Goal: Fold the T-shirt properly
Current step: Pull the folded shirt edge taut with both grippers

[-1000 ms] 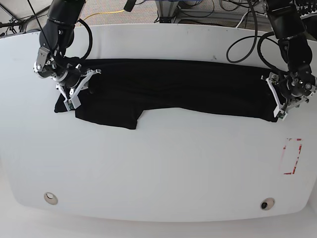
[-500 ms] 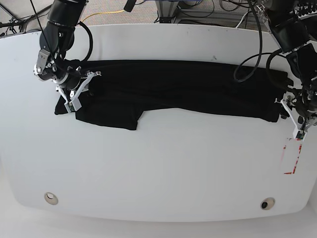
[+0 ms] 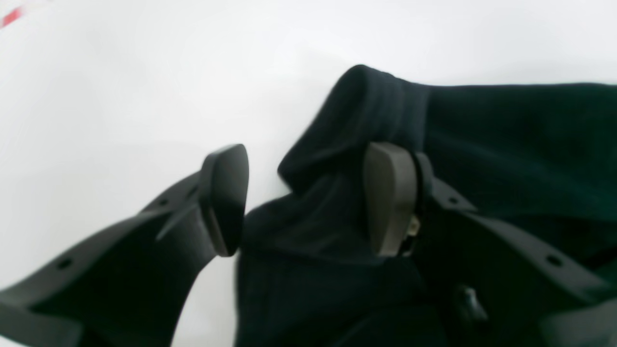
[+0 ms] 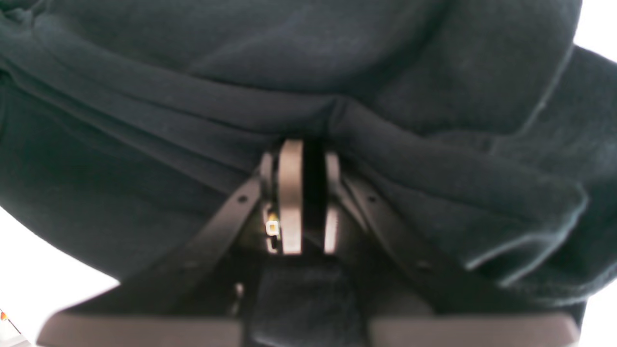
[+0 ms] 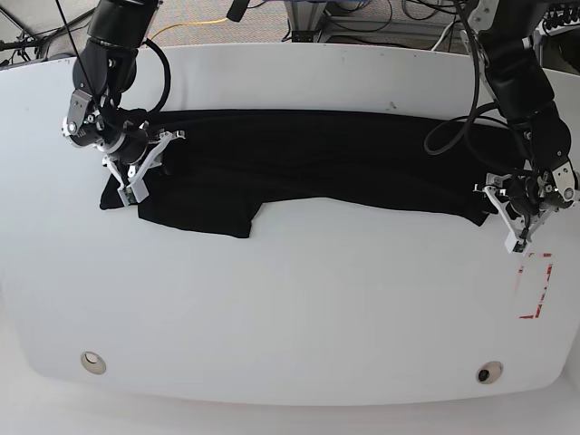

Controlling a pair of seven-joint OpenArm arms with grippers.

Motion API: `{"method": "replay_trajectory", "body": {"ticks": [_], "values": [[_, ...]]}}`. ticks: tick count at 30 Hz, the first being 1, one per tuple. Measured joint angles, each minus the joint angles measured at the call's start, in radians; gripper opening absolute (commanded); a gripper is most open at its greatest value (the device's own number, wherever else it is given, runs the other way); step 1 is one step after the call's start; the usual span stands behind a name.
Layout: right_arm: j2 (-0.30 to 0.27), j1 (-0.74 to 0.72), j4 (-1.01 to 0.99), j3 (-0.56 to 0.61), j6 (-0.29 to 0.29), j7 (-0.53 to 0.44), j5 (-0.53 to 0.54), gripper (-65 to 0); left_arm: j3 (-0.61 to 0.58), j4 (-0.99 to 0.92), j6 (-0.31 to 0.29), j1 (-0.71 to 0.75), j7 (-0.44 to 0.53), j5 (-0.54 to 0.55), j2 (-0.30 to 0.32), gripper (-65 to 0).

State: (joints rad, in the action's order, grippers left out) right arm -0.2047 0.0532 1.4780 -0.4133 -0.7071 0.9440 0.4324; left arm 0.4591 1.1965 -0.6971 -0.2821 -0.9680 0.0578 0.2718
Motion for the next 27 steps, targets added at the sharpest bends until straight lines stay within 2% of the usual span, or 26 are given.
{"method": "replay_trajectory", "body": {"ticks": [4, 10, 13, 18, 27], "values": [[-0.001, 0.0, -0.001, 0.001, 0.0, 0.003, 0.016, -59.5, 0.005, 0.001, 0.0, -0.004, -0.011, 0.016, 0.003, -29.2], [0.0, 0.005, 0.01, 0.002, 0.008, 0.008, 0.025, -59.5, 0.005, 0.001, 0.0, 0.0, -0.079, 0.182, 0.042, -29.2], [0.0, 0.005, 0.011, 0.002, 0.008, 0.011, 0.026, -59.5, 0.005, 0.001, 0.0, -0.003, -0.079, 0.219, 0.069, -29.3], [0.002, 0.006, 0.013, 0.001, 0.008, 0.013, 0.025, -59.5, 0.005, 0.001, 0.0, -0.002, -0.079, 0.21, 0.066, -29.6], [0.002, 0.006, 0.013, 0.001, 0.008, 0.014, 0.028, -59.5, -0.047, -0.002, 0.0, -0.011, -0.079, 0.161, 0.019, -31.1]]}}
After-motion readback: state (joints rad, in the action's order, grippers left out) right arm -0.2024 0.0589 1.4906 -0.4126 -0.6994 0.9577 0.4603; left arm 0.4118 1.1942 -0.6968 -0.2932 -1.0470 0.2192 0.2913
